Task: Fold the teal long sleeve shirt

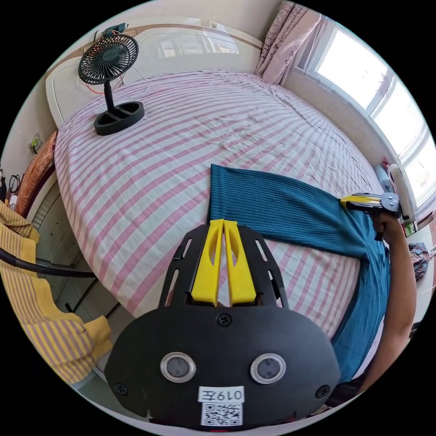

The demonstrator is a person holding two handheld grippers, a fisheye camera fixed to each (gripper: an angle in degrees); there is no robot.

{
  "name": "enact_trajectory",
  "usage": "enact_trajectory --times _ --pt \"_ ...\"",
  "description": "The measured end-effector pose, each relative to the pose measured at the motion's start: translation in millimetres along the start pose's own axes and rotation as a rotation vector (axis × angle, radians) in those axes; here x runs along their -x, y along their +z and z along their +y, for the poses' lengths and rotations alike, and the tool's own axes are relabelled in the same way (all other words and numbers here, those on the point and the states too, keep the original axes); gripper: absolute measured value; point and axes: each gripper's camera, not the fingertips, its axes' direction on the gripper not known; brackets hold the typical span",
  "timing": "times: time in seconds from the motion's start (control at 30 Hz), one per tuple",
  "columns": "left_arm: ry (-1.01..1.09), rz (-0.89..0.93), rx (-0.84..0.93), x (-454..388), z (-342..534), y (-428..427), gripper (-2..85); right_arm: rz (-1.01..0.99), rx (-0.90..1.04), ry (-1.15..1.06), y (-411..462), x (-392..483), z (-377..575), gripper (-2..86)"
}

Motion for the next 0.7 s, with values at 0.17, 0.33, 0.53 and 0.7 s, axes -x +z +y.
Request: enact_trajectory --times 0.17,0.33,0.53,0.7 --pt "0.002 -0.005 0.003 -3.1 -1.6 0.4 0.8 0.019 -0.012 0.033 9.6 -5.4 0.4 -0.1" --pt "0.007 0.002 0.004 -4.3 -3.3 0.9 0.7 0.028 -0.033 0.044 7.1 -7.2 4.9 4.4" --pt "0.007 -0.005 0.003 -8.8 -5.3 1.8 0.8 -0.039 -0.083 0.096 -17.0 -31.6 30.2 9.1" --pt "0.004 -0.014 0.002 -13.4 -6.7 2.4 0.8 0.000 -0.027 0.141 -12.3 -46.4 47.9 7.8"
